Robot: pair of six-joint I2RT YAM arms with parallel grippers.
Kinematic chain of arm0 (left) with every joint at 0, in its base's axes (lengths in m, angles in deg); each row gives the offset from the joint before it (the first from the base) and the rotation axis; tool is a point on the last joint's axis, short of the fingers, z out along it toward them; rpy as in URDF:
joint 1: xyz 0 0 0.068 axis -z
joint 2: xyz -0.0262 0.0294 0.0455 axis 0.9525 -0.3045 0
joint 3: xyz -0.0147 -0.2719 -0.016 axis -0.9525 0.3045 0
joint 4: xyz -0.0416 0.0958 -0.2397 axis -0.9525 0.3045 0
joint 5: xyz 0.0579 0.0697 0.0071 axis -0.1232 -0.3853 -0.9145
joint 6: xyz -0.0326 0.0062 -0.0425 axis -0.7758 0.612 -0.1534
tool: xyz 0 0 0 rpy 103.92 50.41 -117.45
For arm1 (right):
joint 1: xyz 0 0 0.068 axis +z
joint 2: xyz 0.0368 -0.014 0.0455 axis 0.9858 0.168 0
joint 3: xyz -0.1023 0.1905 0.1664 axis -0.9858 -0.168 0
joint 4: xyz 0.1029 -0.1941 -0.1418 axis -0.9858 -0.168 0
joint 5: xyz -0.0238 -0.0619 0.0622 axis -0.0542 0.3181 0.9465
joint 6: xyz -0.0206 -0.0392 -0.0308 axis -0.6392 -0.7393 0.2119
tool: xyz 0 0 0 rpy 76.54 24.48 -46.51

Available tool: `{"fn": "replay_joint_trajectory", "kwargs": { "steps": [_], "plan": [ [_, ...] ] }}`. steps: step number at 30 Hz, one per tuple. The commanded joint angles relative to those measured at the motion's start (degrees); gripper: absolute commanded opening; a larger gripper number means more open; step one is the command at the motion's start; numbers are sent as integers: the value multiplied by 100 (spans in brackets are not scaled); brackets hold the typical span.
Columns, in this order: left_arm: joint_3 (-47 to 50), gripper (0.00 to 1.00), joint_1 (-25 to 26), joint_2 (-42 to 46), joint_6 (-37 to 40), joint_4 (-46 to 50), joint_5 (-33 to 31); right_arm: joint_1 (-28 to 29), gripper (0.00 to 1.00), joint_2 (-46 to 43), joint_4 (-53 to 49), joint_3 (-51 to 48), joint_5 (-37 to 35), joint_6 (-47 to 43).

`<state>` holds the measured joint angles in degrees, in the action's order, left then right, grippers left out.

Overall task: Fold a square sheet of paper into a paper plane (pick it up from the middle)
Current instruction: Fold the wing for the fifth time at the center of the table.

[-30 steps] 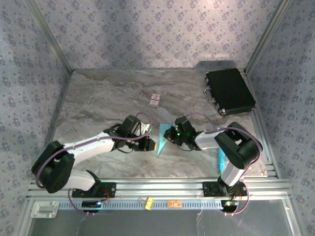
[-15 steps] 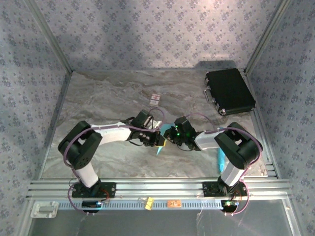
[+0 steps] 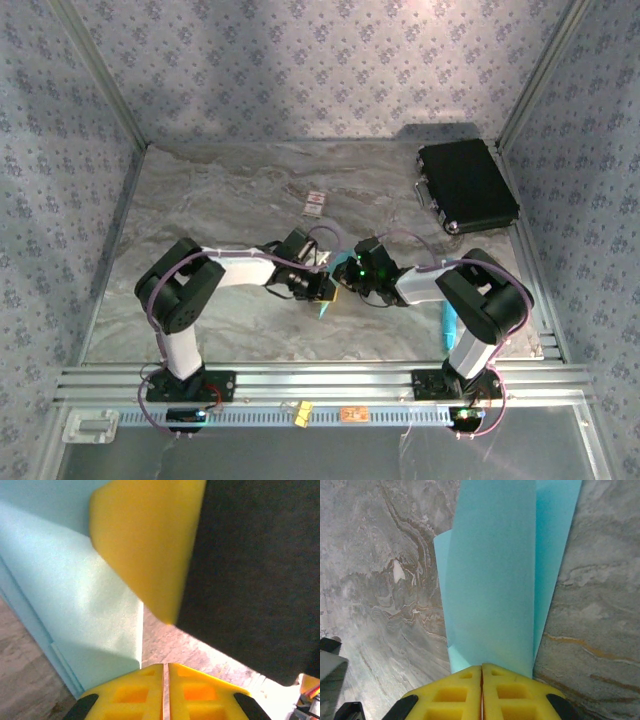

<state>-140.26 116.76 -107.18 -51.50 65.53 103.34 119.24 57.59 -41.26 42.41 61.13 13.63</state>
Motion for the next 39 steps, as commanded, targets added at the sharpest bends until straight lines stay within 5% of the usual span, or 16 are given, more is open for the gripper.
{"fn": "replay_joint_trajectory", "kwargs": {
  "steps": [1, 30, 39],
  "plan": [
    [281, 11, 100, -47, 88, 132, -130, 86, 10, 396, -512, -205, -204, 59],
    [1353, 9, 412, 1291, -220, 736, -858, 87, 10, 244, -583, -334, -285, 66],
    [1308, 8, 324, 2410, -140, 790, -1054, 130, 10, 240, -425, -333, -276, 165]
  ]
}}
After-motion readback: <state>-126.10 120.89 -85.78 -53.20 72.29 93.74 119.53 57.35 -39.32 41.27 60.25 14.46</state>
